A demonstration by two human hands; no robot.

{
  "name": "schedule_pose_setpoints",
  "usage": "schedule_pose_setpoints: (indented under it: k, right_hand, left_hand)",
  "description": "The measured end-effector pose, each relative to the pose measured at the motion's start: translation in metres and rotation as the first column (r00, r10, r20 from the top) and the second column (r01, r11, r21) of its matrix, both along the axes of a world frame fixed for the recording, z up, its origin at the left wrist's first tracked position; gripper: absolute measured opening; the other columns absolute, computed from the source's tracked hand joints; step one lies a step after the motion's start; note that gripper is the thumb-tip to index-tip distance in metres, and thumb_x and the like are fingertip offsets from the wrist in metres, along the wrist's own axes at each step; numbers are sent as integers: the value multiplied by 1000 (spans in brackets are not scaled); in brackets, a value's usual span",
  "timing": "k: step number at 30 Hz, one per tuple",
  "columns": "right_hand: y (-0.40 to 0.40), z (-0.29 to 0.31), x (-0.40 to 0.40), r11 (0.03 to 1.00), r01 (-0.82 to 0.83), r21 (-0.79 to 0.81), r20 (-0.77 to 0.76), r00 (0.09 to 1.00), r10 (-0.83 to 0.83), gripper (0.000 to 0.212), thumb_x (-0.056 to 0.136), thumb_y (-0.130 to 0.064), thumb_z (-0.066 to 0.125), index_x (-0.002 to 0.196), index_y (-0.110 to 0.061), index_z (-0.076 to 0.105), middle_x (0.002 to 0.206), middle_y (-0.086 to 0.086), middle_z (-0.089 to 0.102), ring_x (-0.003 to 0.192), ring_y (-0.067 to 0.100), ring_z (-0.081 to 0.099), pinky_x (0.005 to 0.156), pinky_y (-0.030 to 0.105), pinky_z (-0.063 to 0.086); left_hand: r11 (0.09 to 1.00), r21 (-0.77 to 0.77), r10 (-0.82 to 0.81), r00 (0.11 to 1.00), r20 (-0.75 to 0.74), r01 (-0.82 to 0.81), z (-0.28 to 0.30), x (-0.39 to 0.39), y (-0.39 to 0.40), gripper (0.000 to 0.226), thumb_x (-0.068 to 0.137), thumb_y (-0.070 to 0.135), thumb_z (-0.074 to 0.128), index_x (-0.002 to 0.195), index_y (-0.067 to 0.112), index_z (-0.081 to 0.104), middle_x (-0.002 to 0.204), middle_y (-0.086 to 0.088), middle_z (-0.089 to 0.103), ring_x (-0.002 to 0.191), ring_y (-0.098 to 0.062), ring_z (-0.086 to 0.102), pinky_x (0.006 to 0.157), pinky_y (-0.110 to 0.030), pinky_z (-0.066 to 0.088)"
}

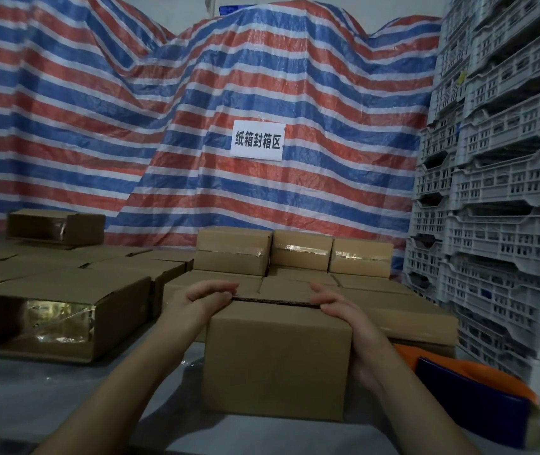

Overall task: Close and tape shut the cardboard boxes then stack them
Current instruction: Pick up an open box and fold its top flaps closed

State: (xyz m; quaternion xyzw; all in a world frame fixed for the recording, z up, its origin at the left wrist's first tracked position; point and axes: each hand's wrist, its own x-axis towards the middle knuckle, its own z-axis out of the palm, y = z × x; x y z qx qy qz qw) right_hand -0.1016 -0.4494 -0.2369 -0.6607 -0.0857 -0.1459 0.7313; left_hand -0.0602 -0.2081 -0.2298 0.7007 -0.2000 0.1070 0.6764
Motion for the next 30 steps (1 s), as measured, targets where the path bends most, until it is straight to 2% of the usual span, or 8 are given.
schedule_pose_setpoints:
  k: [7,11,16,20,23,25,29,30]
  right_hand:
    - [1,-2,4,990,123,-75,28,992,-122,30,95,-12,51,80,-15,78,124,-3,66,114,26,58,92,44,49]
    - [2,-2,4,990,126,-61,15,992,-126,29,95,-13,51,82,-15,78,123,-2,67,111,27,60,81,39,48]
    - [2,0,4,994,104,-30,-11,994,-105,33,95,-10,53,77,-17,79,124,2,66,110,28,61,79,40,52]
    - [-1,4,-1,996,66,-63,-61,996,-70,28,97,-15,52,88,-20,78,128,2,63,111,31,60,80,41,54]
    - [-11,18,-11,950,75,-303,-75,992,-103,29,104,-31,45,106,-35,74,125,-5,62,115,23,58,83,38,51]
    - [-28,29,-22,788,246,-564,12,957,-290,26,106,-40,40,106,-36,66,114,-8,63,105,12,57,77,30,44]
    - [-81,20,-48,-34,433,-901,376,738,-560,30,99,-54,45,92,-29,60,91,-3,64,80,10,61,65,27,48]
    - [-91,12,-54,-148,396,-906,401,696,-595,35,96,-61,44,99,-30,61,96,-4,64,83,11,62,66,28,49]
  left_hand:
    - [927,376,-5,1000,11,0,25,2,2,21,99,19,52,105,33,67,106,12,64,100,-6,59,74,-18,44]
    - [528,741,25,879,476,-416,47,-13,-24,32,100,42,42,129,35,55,130,9,56,122,-12,48,105,-37,40]
    - [290,900,-218,893,394,-326,33,-33,-57,74,89,77,25,149,35,29,154,6,37,138,-16,37,110,-40,34]
    - [282,883,-183,882,434,-376,28,-32,-56,71,89,76,20,149,37,29,151,8,41,133,-15,44,105,-42,41]
    - [290,891,-178,895,409,-350,28,-31,-55,72,89,77,21,149,39,27,154,9,37,132,-15,44,102,-39,41]
    - [288,894,-171,900,400,-343,28,-31,-55,72,88,77,22,150,40,26,155,10,35,134,-16,42,103,-40,38]
    - [295,899,-166,909,382,-324,29,-29,-55,74,88,78,22,151,39,24,157,11,32,137,-16,38,107,-42,35]
    - [297,900,-170,910,379,-319,29,-29,-55,74,88,78,22,151,39,24,157,11,32,138,-16,37,107,-41,33]
